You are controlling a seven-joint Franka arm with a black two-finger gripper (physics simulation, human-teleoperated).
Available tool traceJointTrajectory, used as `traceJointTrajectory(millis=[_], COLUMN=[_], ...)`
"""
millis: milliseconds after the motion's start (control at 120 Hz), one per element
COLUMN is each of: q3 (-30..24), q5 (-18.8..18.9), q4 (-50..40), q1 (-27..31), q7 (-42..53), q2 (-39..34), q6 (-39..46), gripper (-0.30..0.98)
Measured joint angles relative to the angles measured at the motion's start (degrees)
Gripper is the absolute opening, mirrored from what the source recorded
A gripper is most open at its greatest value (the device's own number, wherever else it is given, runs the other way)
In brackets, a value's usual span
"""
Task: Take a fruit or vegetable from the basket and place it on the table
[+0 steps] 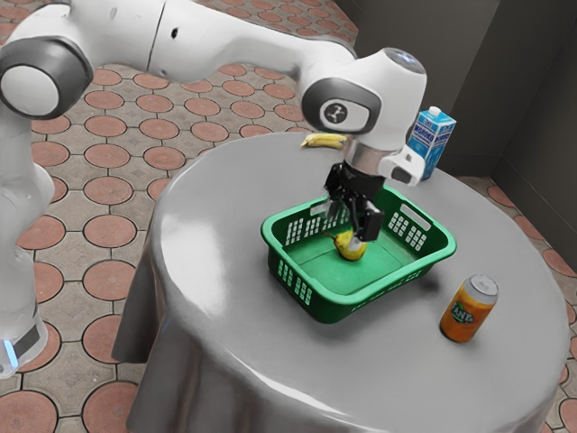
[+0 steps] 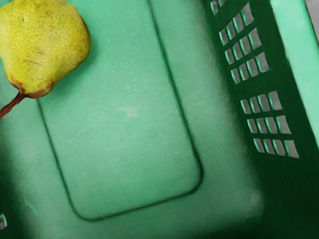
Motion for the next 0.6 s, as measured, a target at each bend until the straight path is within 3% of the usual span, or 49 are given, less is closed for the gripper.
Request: traceJointTrajectory(millis=[142, 600], q3=[-0.05, -0.27], q5=[-0.05, -3.02], q4=[0.44, 2.64], q1=[4.3, 6.97], q7=[3.42, 10.92], q2=[0.98, 7.88], q6=[1.58, 5.59], gripper=[0.69, 0.69])
